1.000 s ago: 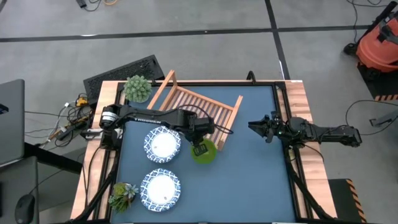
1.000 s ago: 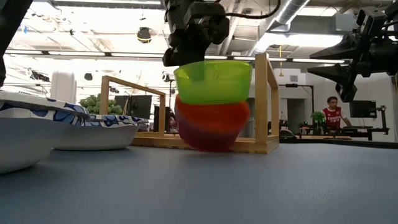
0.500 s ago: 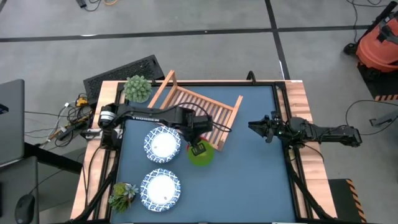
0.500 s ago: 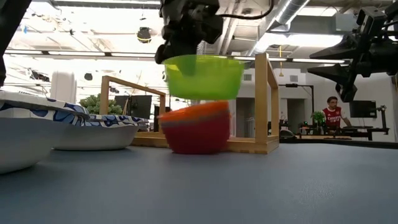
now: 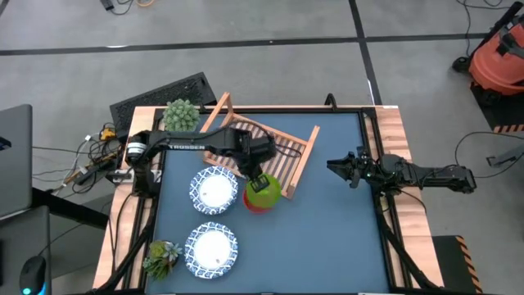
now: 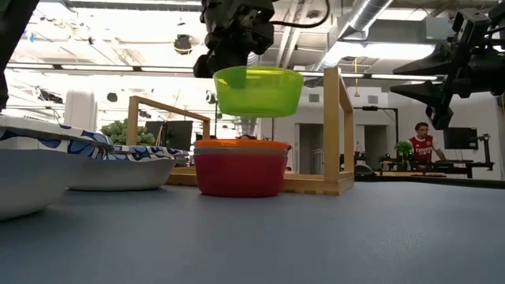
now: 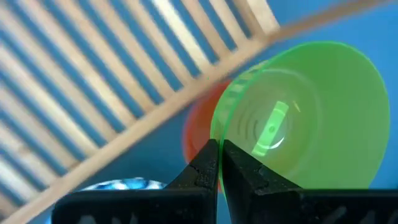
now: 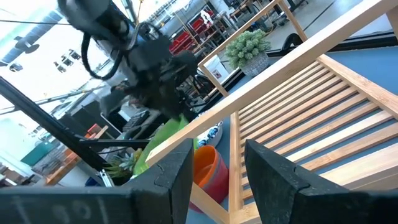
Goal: Place and stack bowls onto a shelf
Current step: Put the small green bowl on the shelf
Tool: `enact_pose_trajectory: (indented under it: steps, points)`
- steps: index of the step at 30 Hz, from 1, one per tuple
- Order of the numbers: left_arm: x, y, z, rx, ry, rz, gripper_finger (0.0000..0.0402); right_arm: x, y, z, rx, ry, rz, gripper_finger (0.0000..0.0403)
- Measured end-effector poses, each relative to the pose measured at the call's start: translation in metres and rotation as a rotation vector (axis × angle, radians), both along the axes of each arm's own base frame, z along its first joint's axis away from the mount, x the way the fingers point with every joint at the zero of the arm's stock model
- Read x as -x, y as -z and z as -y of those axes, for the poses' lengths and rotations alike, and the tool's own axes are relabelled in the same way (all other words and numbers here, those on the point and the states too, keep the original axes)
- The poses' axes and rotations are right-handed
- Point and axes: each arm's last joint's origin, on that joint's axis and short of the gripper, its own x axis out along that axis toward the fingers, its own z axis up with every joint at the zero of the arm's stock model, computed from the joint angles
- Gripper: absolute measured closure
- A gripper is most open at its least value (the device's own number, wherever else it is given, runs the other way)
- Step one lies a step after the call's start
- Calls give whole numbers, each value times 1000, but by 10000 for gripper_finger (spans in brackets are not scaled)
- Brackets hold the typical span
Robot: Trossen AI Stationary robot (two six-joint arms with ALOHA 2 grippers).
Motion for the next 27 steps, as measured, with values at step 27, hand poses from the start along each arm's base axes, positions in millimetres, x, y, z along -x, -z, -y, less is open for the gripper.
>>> enact_pose_trajectory:
  steps: [27]
  points:
    - [47, 3, -158, -141, -377, 66, 401, 0, 0, 0, 3, 1, -1, 232]
